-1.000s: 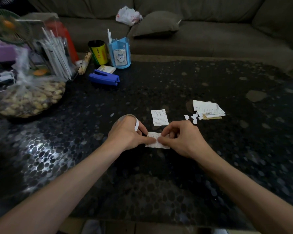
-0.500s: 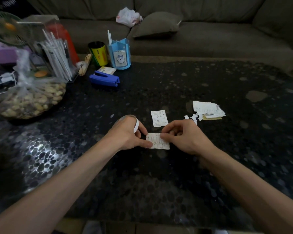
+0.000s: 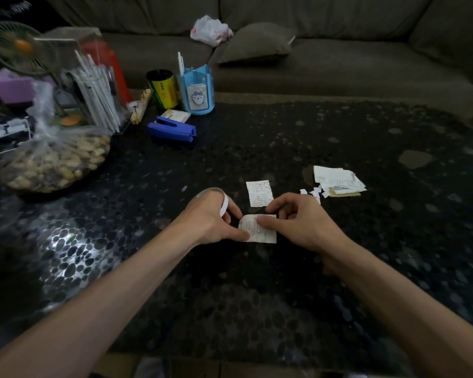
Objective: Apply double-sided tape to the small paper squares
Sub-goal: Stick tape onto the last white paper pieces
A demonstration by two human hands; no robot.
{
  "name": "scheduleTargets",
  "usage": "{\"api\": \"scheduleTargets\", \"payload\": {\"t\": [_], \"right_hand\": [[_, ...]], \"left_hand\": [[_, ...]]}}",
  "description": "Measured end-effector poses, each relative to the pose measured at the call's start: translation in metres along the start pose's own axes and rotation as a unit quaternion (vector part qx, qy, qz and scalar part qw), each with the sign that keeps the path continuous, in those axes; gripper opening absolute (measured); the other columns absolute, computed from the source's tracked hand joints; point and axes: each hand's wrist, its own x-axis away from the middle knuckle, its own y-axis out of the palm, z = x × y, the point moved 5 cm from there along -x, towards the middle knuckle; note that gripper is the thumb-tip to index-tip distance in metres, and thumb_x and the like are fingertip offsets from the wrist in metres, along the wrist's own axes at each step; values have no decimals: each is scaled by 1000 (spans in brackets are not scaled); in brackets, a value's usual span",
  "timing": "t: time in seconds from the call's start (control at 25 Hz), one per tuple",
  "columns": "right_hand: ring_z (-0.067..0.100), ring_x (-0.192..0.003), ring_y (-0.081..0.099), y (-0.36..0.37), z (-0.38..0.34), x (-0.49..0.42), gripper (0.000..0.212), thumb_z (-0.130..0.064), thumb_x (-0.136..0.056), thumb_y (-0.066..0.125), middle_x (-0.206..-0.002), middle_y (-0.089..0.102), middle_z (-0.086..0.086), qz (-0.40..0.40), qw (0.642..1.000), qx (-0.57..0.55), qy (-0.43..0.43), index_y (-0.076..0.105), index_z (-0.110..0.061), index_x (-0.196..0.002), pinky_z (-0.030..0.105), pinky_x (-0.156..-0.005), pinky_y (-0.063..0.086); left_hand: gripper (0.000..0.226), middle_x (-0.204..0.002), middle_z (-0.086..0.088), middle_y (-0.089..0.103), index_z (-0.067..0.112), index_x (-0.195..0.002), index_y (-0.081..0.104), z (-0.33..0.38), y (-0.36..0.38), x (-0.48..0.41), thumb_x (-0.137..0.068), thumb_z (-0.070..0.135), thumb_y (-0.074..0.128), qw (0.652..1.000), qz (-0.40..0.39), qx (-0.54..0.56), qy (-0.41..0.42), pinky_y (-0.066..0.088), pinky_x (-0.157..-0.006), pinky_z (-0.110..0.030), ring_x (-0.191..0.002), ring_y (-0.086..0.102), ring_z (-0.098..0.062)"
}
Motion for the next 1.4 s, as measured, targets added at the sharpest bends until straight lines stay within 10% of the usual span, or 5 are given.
{"api": "scheduleTargets", "payload": {"t": [0.4,0.72,1.12,1.4], "right_hand": [[4,-72,58,-4,-1,7,16,-24,-93,79,-88,63,-11,70,986,116,-102,71,-32,-104,15,-67,47],[26,-149,26,3,-11,-29,51,-52,-97,65,-157,44,0,146,921,328,-153,63,-30,-143,47,-117,31],[19,-132,40,0,-10,-27,28,-42,-97,70,-138,61,-5,141,931,248,-228,74,-38,-125,40,-106,37],[-2,-108,63,8,-25,-9,43,-32,-94,76,-119,70,-15,55,967,26,-249,67,-36,-136,18,-95,52]], "left_hand": [[46,-97,5,60,38,-114,67,3,0,3,-74,39,91,999,3,4,42,41,-64,-22,-82,59,-7],[42,-94,8,59,37,-108,67,3,0,4,-74,43,90,999,9,-6,36,41,-63,-22,-79,58,-5],[38,-97,9,74,26,-124,70,1,-10,4,-90,43,76,991,86,101,21,59,-89,-33,-88,70,-5],[34,-94,5,81,24,-124,72,-3,-19,11,-91,19,79,922,106,372,-27,52,-59,-17,-60,60,-5]]}}
